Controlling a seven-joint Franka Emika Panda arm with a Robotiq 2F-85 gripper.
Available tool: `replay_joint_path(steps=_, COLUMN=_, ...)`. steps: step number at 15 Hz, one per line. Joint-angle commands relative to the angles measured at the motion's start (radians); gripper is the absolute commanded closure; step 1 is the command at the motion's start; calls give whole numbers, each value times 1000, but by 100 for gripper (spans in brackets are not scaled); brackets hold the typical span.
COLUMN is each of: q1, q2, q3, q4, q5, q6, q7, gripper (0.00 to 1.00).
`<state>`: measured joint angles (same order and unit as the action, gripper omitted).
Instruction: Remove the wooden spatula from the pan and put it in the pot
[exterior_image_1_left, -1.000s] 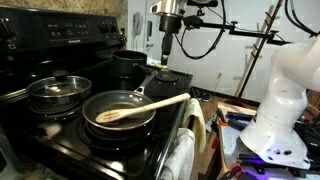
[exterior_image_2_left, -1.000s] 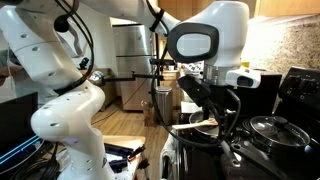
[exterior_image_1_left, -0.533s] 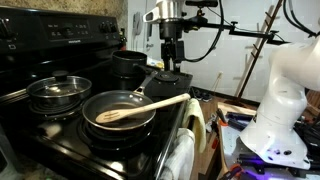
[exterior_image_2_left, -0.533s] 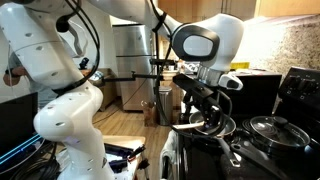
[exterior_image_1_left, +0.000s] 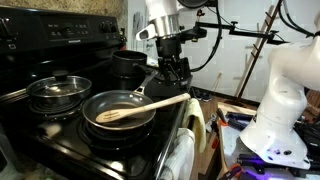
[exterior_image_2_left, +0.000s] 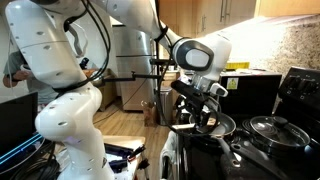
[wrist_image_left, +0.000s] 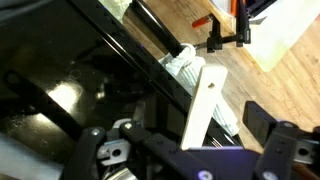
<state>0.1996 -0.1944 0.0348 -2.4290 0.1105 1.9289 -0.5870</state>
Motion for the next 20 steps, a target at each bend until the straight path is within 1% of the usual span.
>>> replay_joint_path(steps=1, q1=-8, q2=-21, q3=33, q4=-65, q5=-21, q6=73, q7=33, gripper=0)
replay_joint_path(steps=5, q1=0, q2=-34, q3=62, q4=-129, q5=-35, q6=181, q7=54, gripper=0)
replay_joint_path(steps=8, q1=6, q2=-34, q3=77, q4=-158, q5=-32, q6=221, q7=64, gripper=0)
replay_joint_path(steps=9, q1=6, q2=-35, q3=82, q4=-164, q5=-36, q6=226, q7=73, gripper=25)
replay_joint_path(steps=10, q1=8, q2=-37, q3=84, q4=-169, q5=-36, q6=226, q7=74, gripper=26)
replay_joint_path(steps=12, q1=10, q2=-44, q3=90, q4=-182, q5=-32, q6=245, q7=89, gripper=40)
replay_joint_path(steps=16, q1=14, q2=-58, q3=95, q4=-197, q5=-28, q6=239, q7=96, gripper=67)
replay_joint_path(steps=20, q1=18, q2=-83, q3=85, q4=-209, q5=1, q6=230, q7=88, gripper=93)
